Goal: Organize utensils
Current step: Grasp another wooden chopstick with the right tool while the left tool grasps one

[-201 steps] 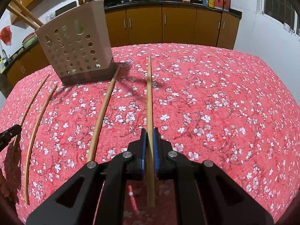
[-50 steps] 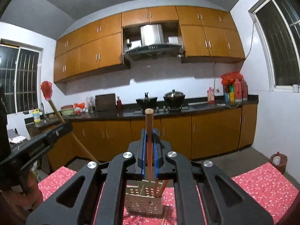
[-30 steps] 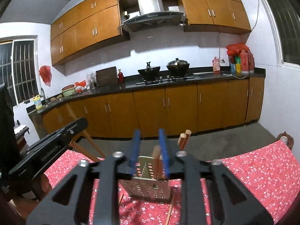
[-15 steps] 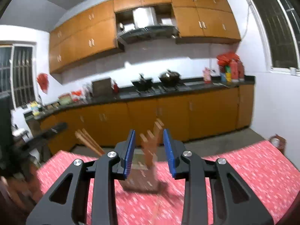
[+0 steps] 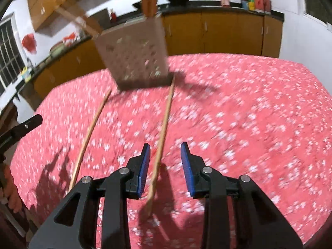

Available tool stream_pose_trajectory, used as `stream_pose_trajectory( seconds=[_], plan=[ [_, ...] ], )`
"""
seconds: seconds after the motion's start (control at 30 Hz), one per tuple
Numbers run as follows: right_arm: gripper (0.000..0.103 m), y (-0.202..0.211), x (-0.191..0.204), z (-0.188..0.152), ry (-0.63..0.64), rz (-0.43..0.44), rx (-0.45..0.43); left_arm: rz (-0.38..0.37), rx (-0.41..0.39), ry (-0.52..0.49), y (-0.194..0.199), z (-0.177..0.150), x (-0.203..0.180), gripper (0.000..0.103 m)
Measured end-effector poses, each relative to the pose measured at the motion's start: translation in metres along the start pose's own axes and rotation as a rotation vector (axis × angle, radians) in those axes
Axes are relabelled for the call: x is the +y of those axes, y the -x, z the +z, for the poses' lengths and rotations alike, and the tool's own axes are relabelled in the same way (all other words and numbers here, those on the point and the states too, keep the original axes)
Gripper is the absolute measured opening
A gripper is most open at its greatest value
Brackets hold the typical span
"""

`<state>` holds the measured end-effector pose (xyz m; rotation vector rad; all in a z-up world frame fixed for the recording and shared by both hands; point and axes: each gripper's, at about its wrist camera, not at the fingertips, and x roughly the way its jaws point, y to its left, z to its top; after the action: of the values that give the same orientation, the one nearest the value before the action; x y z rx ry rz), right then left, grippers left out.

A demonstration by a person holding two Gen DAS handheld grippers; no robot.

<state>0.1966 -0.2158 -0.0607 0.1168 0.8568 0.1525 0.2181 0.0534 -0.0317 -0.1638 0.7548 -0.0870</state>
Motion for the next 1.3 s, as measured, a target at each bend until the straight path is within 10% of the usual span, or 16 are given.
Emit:
stream_pose_trajectory(
  seconds=[0.3,0.73,1.3],
  plan=[
    [0.009,-0.02,0.004,-0.012,0.031,-0.09,0.019,-0.044,0.05,-0.007,-0.008,-0.015,-0.015,0.026],
    [0.008,-0.014,-0.069,0.0,-0.218,-0.225,0.03,-0.108,0.139,-0.054,-0.031,-0.029,-0.042,0.029],
    [0.008,-0.016,-0.054,0.004,-0.114,-0.15,0.034,0.068,0.19,-0.058,-0.066,-0.019,-0.028,0.008]
  ],
)
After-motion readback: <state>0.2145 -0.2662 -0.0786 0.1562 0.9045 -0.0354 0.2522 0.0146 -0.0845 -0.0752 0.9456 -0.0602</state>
